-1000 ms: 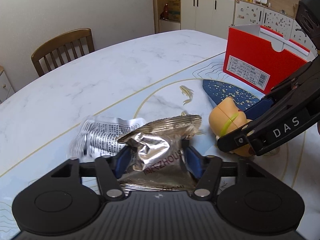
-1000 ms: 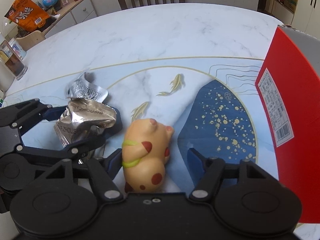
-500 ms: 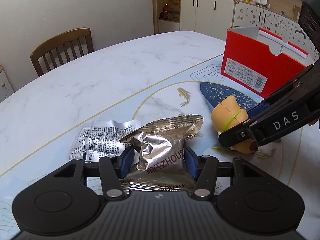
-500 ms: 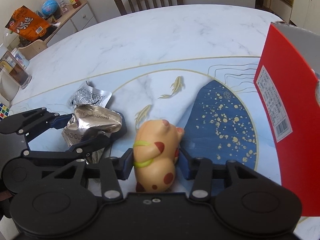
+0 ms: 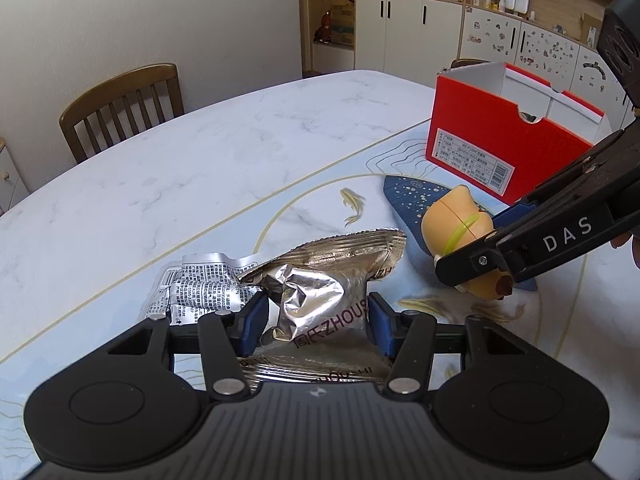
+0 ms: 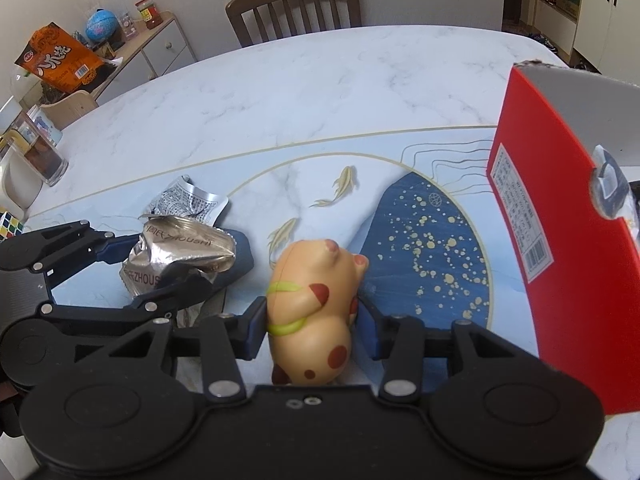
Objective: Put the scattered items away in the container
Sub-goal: 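Lift the hamster and foil bag and carry them over the shoebox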
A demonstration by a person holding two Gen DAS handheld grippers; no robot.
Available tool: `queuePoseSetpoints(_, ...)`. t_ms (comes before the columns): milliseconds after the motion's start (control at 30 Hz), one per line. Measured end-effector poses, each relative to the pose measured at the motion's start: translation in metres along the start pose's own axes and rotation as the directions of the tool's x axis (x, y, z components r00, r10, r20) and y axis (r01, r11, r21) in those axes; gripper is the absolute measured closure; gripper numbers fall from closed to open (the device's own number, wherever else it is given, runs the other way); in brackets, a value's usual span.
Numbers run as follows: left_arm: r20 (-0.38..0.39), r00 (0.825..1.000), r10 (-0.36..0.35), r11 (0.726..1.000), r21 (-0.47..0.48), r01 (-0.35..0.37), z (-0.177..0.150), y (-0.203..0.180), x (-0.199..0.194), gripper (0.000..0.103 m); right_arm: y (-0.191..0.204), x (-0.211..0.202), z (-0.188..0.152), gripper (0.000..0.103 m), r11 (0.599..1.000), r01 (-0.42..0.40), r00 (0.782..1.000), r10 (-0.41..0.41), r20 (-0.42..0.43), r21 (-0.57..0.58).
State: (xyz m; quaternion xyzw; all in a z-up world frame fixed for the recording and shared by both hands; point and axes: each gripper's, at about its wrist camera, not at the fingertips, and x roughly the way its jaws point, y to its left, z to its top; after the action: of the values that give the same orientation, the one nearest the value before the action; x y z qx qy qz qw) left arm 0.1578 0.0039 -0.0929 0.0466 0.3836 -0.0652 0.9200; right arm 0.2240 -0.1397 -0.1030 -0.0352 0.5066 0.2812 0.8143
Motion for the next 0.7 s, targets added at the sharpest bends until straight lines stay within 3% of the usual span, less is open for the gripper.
queuePoseSetpoints(700, -0.009, 0.999, 0.039, 0.999, 0.017, -0.039, 0.004, -0.032, -0.05, 0.05, -0.013, -0.06, -0.018, 0.057, 0.999, -0.027, 0.998, 0.029, 0.051, -0.032)
